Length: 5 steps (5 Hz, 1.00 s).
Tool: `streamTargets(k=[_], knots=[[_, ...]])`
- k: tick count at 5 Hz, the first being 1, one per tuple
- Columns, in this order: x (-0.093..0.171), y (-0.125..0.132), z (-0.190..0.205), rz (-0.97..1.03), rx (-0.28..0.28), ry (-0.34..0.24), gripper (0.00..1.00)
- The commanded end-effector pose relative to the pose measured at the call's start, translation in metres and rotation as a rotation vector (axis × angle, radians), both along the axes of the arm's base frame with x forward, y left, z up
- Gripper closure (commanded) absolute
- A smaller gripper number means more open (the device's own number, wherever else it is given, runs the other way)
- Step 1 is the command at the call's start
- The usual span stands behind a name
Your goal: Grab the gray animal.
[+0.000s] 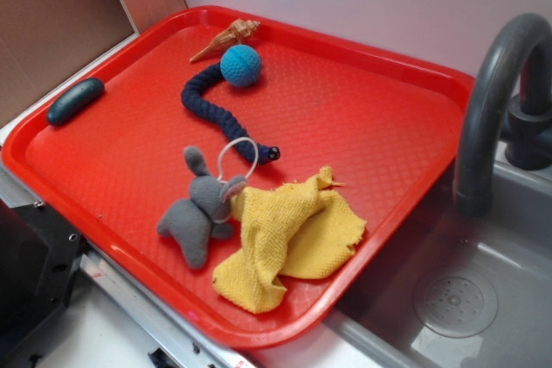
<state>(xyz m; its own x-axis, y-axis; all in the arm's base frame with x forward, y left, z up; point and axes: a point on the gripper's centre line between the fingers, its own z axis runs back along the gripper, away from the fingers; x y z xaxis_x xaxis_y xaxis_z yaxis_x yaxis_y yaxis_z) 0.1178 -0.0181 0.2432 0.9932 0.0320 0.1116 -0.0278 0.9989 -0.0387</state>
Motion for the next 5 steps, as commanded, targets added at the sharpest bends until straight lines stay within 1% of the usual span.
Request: streamTargets(k=[1, 2, 3, 4, 5], knots=[[0.000, 0.000, 0.000, 0.000, 0.000, 0.000, 0.00], [0.007, -0.011, -0.010, 0.170, -0.031, -0.069, 0.00], [0.017, -0.028, -0.017, 0.277, -0.017, -0.094, 0.00], [0.026, -0.044, -0.026, 0.260, -0.052, -0.128, 0.00], [0.034, -0.056, -0.048, 0.163, -0.104, -0.105, 0.00]])
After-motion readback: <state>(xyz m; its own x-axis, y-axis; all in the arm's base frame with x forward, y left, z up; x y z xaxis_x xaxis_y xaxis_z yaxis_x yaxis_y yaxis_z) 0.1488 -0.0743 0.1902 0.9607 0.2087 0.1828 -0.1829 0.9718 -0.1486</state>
